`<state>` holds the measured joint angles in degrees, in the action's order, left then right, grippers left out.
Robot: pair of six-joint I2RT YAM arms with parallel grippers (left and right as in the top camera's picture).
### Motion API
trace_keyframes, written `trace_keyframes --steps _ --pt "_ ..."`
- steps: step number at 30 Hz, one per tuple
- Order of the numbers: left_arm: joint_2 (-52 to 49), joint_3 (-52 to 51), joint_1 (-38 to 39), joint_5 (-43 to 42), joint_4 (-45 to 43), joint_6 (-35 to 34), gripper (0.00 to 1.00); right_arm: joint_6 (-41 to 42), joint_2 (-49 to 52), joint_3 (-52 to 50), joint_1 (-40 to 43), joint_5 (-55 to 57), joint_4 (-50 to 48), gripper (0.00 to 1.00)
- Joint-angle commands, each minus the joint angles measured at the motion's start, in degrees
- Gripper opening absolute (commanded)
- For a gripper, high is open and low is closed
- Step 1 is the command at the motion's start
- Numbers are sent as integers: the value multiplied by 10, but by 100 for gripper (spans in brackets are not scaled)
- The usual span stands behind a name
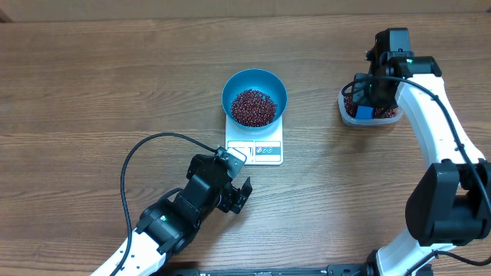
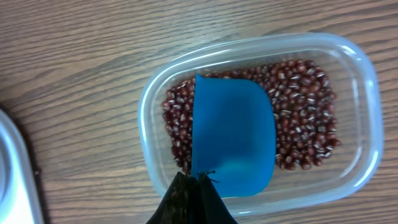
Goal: Scoop item into bowl and weigh 150g on scale
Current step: 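Lower the scoop into the bean tub and push it through the beans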
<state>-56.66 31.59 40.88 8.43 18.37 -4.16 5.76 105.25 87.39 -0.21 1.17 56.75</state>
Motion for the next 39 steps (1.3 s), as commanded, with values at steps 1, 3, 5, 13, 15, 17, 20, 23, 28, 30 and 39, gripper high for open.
trace_keyframes --steps 1,3,5,13,15,17,20,23,28,30,39 --pt "-2 -1 4 6 -2 -6 100 -3 -19 18 -5 -38 2 4" --pt "-2 -1 4 6 -2 -6 100 -3 -19 18 -5 -39 3 4" --pt "-2 -1 4 6 -2 -6 99 -3 -19 18 -5 -39 6 4" --pt "-2 -1 4 6 -2 -6 99 -3 -19 -17 -5 -39 5 4" --pt "-2 -1 4 6 -2 -6 100 -3 -19 -27 -5 -39 5 4" --pt "-2 -1 4 6 -2 -6 99 -3 -19 -27 -5 -39 5 4" --pt "-2 -1 4 6 -2 -6 100 -3 -19 -27 -5 -52 4 4" --pt "-2 -1 4 6 -2 -6 100 -3 -19 -27 -5 -84 3 4" --pt "-2 -1 4 6 -2 -6 100 -3 -19 -27 -4 -134 0 4" --pt "-2 -1 4 6 -2 -6 99 -3 -19 -27 -3 -145 -1 4" --pt "-2 -1 4 6 -2 -5 100 -3 -19 -27 29 -154 0 4"
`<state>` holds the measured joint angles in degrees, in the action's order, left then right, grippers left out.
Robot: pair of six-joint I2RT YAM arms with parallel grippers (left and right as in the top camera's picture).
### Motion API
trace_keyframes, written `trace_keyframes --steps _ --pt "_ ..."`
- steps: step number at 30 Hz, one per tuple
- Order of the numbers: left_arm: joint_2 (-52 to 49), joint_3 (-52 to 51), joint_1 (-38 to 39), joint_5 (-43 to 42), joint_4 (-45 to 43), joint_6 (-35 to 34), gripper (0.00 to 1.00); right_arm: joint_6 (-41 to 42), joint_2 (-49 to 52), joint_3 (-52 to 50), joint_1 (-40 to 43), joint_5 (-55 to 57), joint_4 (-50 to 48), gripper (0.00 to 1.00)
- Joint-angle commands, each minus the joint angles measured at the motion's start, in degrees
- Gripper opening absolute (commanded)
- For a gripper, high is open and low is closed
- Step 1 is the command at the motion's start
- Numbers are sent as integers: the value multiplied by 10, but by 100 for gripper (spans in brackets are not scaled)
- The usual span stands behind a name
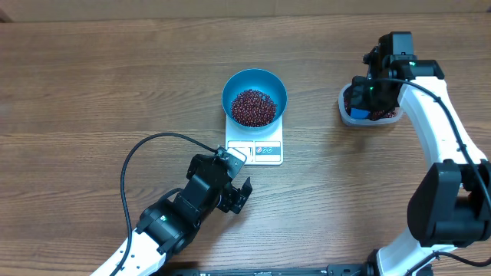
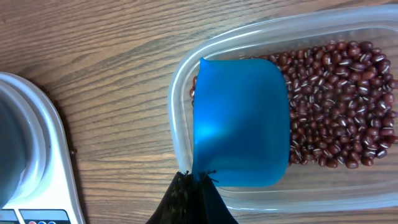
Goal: Scoop item into bowl and weigh 150g on scale
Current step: 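Lower the scoop into the bean tub and push it through the beans, then tilt and lift the filled scoop out of the tub with the right gripper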
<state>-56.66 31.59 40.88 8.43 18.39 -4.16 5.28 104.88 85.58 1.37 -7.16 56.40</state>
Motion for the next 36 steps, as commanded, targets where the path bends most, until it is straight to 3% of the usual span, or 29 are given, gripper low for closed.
trace_keyframes --steps 1,10,36 --pt "-2 -1 4 6 -2 -6 99 2 -16 -9 20 -77 3 4" --pt "-2 -1 4 6 -2 -6 100 -11 -16 -9 85 -191 7 4" --pt "-2 -1 4 6 -2 -6 99 -57 -16 -9 201 -277 35 4"
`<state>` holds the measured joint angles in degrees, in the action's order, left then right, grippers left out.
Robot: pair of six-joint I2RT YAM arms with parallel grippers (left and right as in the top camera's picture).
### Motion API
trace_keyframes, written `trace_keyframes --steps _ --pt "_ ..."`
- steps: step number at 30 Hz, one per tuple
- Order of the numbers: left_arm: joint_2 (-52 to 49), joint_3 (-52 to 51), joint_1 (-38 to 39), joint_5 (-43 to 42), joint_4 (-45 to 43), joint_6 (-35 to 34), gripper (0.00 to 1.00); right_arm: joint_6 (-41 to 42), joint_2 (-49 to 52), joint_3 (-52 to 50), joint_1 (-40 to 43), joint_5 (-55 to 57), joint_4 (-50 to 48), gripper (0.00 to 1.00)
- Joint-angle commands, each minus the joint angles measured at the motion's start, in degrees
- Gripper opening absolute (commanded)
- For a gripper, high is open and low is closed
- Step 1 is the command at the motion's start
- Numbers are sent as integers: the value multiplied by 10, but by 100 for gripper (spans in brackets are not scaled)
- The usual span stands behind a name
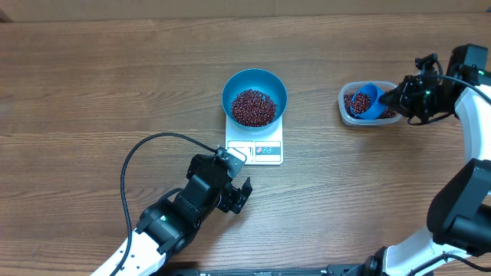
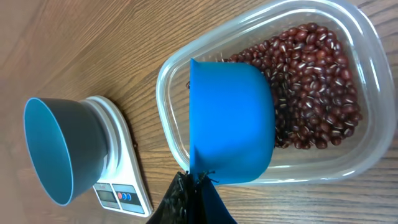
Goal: Scoop item into bowl and weigh 150g on scale
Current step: 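Tilt and lift the filled scoop out of the tub with the right gripper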
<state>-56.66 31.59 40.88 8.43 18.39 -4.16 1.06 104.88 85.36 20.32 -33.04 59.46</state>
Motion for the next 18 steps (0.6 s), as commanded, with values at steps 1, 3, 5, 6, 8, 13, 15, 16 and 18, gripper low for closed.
trace_keyframes --steps 1,3,5,6,8,13,15,16,18 --pt "-2 -1 4 6 -2 -5 100 -16 -16 -7 15 -19 6 4" --pt "-2 -1 4 6 -2 -6 99 -16 -16 -7 22 -21 9 4" --pt "-2 -1 4 6 -2 -6 100 -21 -16 -7 29 -35 11 4" --pt "-2 -1 4 6 -2 -6 100 -26 -16 -7 33 -48 11 4" --pt "-2 -1 4 6 -2 -6 100 -27 -16 -7 39 -64 11 4" --pt "-2 -1 4 6 -2 -6 99 -27 -16 -5 49 -85 11 4" --pt "-2 -1 4 6 -2 -6 99 -27 -17 -2 49 -102 13 4" --pt "-2 -1 4 6 -2 -6 99 -27 -17 1 49 -109 14 4" --pt "-2 -1 4 6 -2 -6 100 -27 -17 11 49 -123 19 4"
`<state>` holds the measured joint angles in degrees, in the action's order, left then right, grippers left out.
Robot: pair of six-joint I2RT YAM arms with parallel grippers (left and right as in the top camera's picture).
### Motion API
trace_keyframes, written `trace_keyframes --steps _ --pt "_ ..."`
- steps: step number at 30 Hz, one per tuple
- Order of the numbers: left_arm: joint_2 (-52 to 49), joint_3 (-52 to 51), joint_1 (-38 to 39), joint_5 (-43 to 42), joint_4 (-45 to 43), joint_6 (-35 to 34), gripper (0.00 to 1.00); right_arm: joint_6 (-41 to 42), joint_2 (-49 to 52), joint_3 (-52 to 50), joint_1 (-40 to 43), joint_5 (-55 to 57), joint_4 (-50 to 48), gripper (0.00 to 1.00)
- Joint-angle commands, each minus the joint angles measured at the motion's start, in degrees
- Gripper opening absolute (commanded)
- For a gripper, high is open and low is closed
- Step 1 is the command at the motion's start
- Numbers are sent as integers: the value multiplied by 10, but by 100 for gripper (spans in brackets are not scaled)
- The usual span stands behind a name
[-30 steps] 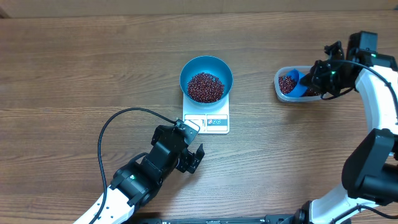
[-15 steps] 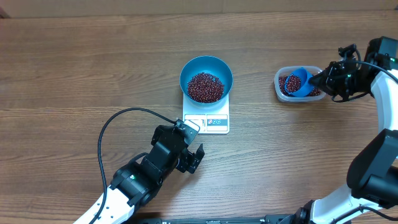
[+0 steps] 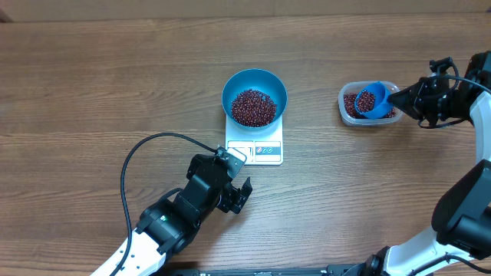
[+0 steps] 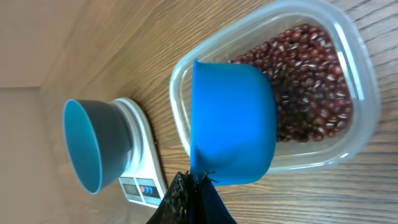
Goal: Scoop item into bowl and weigh 150g on scale
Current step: 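Tilt and lift the filled scoop out of the tub with the right gripper, then carry the filled scoop with the right gripper over the blue bowl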
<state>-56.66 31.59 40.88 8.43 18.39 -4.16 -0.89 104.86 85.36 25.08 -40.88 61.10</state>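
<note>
A blue bowl holding red beans stands on the white scale at mid-table; it also shows in the right wrist view, blue bowl on the scale. At the right, a clear plastic tub holds more red beans. My right gripper is shut on the handle of a blue scoop, which hangs over the tub's left end with beans in it. My left gripper rests open on the table below the scale, holding nothing.
A black cable loops across the table left of the left arm. The right arm reaches in from the right edge. Bare wood lies between the scale and the tub.
The right arm has drawn back a little to the right and tilted the scoop further; the scoop sits slightly right of where it was, over the tub. The left arm has not moved.
First the scoop lay mouth-down in the tub's beans with the right wrist above the tub. It then sat at the tub's left end. Then the wrist had swung out to the right with the scoop turned up holding beans, and now it stays over the tub.
</note>
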Motion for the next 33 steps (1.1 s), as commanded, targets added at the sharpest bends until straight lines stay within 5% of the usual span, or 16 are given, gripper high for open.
trace_keyframes --steps 1,19,33 --pt "-2 -1 4 6 -2 -6 99 -7 -17 17 2 -47 6 4" --pt "-2 -1 4 6 -2 -6 100 -8 -74 159 -14 -59 56 4" --pt "-2 -1 4 6 -2 -6 100 -12 -103 171 -150 -25 47 4"
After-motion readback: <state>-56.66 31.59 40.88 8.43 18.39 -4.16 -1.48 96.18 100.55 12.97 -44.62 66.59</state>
